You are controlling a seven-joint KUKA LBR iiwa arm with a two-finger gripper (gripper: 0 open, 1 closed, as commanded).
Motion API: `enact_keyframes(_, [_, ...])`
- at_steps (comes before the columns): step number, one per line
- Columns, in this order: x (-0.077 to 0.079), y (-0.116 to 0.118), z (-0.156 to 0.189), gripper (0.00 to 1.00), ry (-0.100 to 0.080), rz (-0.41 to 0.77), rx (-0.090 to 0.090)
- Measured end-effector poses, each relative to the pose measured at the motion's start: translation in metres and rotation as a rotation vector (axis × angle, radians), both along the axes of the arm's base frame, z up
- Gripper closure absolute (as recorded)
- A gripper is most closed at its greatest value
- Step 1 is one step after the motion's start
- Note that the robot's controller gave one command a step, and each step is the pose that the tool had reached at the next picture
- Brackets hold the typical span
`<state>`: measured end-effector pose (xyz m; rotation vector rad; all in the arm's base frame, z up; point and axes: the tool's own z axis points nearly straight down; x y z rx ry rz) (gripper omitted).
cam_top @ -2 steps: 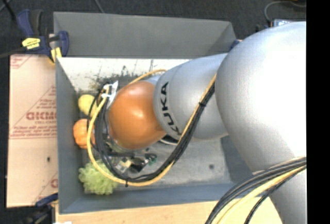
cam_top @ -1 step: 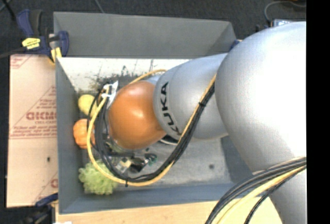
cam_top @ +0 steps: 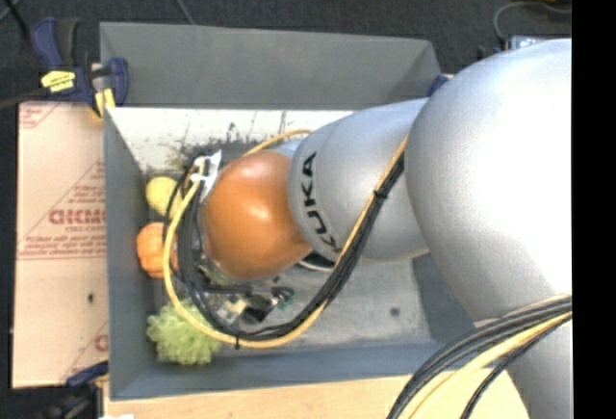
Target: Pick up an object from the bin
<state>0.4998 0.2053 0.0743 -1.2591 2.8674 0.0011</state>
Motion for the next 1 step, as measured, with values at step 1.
enact_keyframes(1, [-0.0020,-0.0008,0.0203,1.00,0.007,-0.001,-0.003])
